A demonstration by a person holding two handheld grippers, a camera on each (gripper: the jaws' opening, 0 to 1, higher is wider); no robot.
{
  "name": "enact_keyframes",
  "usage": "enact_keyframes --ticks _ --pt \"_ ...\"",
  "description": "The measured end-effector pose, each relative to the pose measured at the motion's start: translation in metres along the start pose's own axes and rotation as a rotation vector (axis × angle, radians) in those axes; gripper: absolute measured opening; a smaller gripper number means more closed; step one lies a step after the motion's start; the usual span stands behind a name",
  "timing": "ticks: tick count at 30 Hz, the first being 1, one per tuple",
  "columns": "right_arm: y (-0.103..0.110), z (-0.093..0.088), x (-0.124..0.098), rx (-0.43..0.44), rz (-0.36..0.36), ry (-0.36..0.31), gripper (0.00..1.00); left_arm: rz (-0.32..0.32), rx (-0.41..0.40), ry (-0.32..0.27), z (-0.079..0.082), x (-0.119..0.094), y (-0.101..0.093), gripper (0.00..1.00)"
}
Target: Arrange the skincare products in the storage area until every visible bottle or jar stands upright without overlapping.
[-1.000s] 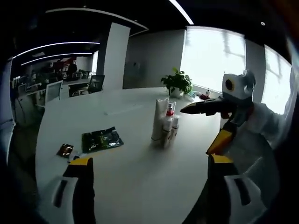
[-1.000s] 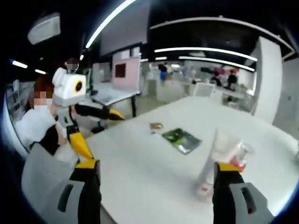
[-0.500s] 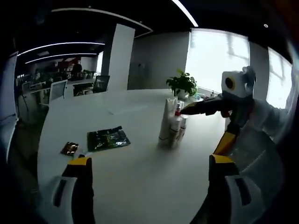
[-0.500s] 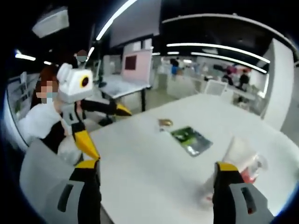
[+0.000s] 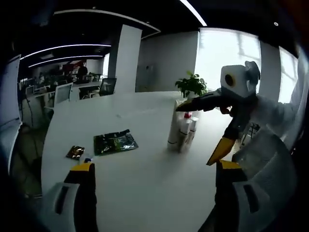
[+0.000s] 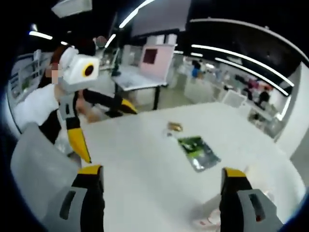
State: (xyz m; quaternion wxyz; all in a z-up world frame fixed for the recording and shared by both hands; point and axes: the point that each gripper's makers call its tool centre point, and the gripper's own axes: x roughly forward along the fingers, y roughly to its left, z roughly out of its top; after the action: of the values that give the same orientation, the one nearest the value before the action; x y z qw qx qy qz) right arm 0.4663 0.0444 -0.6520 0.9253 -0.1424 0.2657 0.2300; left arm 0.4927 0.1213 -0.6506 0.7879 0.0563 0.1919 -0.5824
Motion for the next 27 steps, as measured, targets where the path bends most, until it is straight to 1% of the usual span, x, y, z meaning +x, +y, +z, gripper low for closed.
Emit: enact_keyframes --ticks 2,4,8,12,17,21,24,27 --pt "-0.001 -0.001 0.005 0.014 0.004 -0.003 0.99 0.0 -0.002 -0.004 -0.001 -0.002 -0.001 0.99" --pt "0.0 -0.004 0.007 0.012 0.011 0.011 0.99 0.007 -0.005 -0.002 -0.002 -0.003 0.0 0.99" --pt "0.002 -0.005 0.012 -0.019 0.022 0.03 0.99 0.012 -0.02 -0.006 -0.003 -0.002 0.001 0.99" --pt "0.0 -0.001 0.017 -0.033 0.026 0.032 0.99 0.008 -0.023 -0.011 -0.003 0.0 0.001 0.99" --pt "-0.005 0.004 0.027 -0.055 0.021 0.029 0.96 0.009 -0.027 -0.004 -0.006 0.0 0.005 0.99" --pt "-0.008 0.002 0.038 -0.079 0.022 0.057 0.95 0.011 -0.038 -0.01 -0.007 -0.001 0.008 0.99" --pt "-0.008 0.002 0.043 -0.093 0.026 0.066 0.94 0.008 -0.045 -0.003 -0.01 -0.002 0.009 0.99" --pt "-0.008 0.001 0.048 -0.104 0.037 0.079 0.92 0.015 -0.052 -0.01 -0.009 -0.002 0.006 0.99"
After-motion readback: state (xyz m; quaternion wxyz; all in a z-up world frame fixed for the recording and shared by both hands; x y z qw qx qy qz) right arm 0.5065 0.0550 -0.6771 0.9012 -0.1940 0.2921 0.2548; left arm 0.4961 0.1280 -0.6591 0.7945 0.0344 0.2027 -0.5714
